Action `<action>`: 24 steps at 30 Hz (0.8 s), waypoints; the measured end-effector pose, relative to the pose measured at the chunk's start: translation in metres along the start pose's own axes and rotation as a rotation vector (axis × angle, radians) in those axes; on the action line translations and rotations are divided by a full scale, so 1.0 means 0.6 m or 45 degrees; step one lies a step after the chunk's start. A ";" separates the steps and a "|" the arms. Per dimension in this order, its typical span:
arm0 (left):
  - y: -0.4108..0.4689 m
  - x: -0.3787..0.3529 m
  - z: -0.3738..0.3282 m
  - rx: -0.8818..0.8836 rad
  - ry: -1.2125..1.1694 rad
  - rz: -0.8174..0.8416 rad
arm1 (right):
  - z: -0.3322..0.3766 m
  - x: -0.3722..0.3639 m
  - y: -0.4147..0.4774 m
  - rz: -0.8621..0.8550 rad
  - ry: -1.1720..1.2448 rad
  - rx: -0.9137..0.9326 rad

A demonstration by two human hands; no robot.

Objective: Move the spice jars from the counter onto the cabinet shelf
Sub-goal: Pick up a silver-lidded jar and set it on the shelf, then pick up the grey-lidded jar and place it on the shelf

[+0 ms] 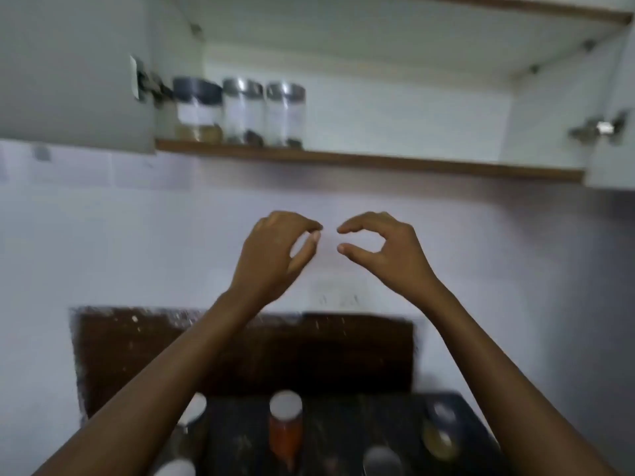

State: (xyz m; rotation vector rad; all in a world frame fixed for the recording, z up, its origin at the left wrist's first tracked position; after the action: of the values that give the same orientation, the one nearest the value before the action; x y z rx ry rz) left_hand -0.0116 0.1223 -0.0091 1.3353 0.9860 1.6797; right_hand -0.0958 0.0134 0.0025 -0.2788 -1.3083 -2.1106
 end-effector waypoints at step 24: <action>-0.371 -0.352 -0.465 0.177 -0.799 0.925 | -0.406 0.168 -0.625 0.225 -0.164 -1.212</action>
State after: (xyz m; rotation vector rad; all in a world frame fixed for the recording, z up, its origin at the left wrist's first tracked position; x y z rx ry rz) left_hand -0.2294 -0.0076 -0.3369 2.3104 0.2486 1.4945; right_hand -0.3686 -0.1219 -0.3403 -0.8899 -0.2229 -2.4319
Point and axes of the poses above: each hand's wrist, its own y-axis towards the middle knuckle, its own x-axis out of the back of the hand, z = x × y, the point moved 10 cm from there along y, towards the middle knuckle, and after that the axes turned 11 degrees about -x, right-handed, at the moved point
